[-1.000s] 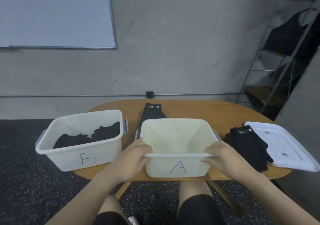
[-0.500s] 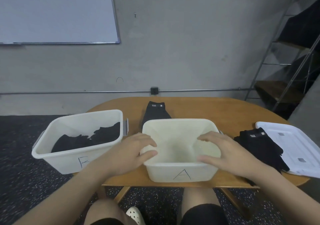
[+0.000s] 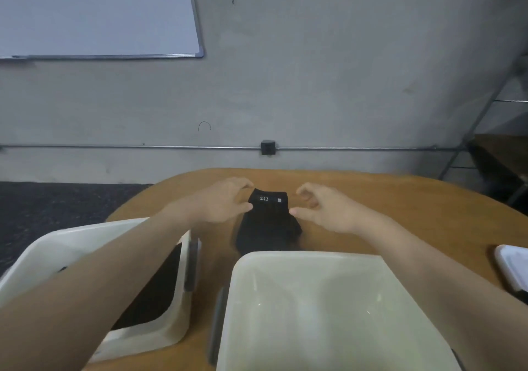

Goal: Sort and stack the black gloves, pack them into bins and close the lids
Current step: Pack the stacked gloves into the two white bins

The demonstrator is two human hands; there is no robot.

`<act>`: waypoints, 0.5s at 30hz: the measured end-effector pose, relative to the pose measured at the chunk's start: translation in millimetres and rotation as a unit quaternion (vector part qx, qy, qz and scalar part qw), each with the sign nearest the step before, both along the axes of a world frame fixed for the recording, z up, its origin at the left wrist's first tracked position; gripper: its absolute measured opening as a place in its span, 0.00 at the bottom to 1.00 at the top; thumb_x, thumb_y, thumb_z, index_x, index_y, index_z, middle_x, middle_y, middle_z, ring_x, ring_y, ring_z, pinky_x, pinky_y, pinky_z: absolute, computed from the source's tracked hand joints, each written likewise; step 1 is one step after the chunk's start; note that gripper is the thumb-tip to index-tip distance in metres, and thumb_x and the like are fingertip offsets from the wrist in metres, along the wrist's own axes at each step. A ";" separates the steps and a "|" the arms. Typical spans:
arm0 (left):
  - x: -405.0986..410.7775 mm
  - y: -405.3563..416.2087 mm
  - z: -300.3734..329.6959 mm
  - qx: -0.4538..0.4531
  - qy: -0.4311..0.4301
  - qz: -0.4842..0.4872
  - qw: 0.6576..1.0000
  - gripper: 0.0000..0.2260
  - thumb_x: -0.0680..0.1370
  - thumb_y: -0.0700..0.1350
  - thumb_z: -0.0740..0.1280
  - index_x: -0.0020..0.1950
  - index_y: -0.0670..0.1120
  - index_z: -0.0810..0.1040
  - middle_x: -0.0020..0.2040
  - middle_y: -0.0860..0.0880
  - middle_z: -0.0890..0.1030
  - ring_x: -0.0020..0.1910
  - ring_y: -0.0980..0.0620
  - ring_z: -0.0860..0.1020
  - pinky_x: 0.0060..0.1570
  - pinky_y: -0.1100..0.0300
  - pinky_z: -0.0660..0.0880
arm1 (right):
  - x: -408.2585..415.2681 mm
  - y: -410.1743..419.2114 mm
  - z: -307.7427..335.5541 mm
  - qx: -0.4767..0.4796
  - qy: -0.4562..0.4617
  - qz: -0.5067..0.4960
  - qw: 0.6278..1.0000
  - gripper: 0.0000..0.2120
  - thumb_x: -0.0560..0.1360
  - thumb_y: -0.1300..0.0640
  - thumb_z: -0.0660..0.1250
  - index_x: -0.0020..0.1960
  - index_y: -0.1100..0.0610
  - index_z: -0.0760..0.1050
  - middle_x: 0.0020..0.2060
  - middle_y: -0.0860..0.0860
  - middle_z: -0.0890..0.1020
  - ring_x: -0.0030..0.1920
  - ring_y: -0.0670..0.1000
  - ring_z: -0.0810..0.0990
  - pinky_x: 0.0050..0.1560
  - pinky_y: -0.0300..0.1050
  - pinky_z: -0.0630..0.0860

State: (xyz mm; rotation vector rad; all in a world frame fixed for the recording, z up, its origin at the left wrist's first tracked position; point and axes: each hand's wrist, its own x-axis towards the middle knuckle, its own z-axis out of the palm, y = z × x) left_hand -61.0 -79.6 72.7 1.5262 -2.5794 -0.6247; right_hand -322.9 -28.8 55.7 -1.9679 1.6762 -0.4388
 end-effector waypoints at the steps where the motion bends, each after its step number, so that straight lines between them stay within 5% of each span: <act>1: -4.8 -13.1 -4.1 0.017 -0.012 -0.001 1.000 0.26 0.84 0.49 0.66 0.81 0.47 0.63 0.79 0.49 0.66 0.77 0.50 0.66 0.73 0.59 0.61 | 3.3 -16.0 -5.5 0.016 0.010 0.001 1.000 0.25 0.79 0.44 0.71 0.71 0.52 0.70 0.65 0.47 0.76 0.67 0.50 0.75 0.67 0.46 0.70; 7: -26.5 -67.7 -31.5 0.098 -0.056 0.005 0.994 0.30 0.84 0.52 0.66 0.83 0.46 0.58 0.80 0.47 0.66 0.77 0.47 0.66 0.70 0.59 0.63 | 18.7 -79.0 -44.0 0.087 0.059 0.009 0.994 0.35 0.78 0.43 0.72 0.78 0.54 0.62 0.74 0.53 0.71 0.72 0.56 0.71 0.70 0.51 0.69; 11: -31.0 -86.9 -49.5 0.113 -0.041 0.002 0.993 0.18 0.83 0.52 0.67 0.69 0.44 0.74 0.55 0.49 0.78 0.51 0.50 0.75 0.45 0.63 0.69 | 21.9 -97.7 -51.9 0.118 0.062 0.000 0.991 0.39 0.78 0.41 0.70 0.81 0.54 0.56 0.76 0.53 0.69 0.73 0.57 0.71 0.71 0.52 0.70; 15: -28.9 -93.3 -63.1 0.115 0.001 0.011 0.993 0.15 0.81 0.49 0.71 0.66 0.46 0.76 0.49 0.53 0.78 0.45 0.55 0.75 0.42 0.68 0.68 | 27.3 -104.4 -63.4 0.140 0.052 0.007 0.989 0.35 0.77 0.43 0.72 0.77 0.52 0.61 0.66 0.53 0.76 0.62 0.55 0.77 0.64 0.50 0.75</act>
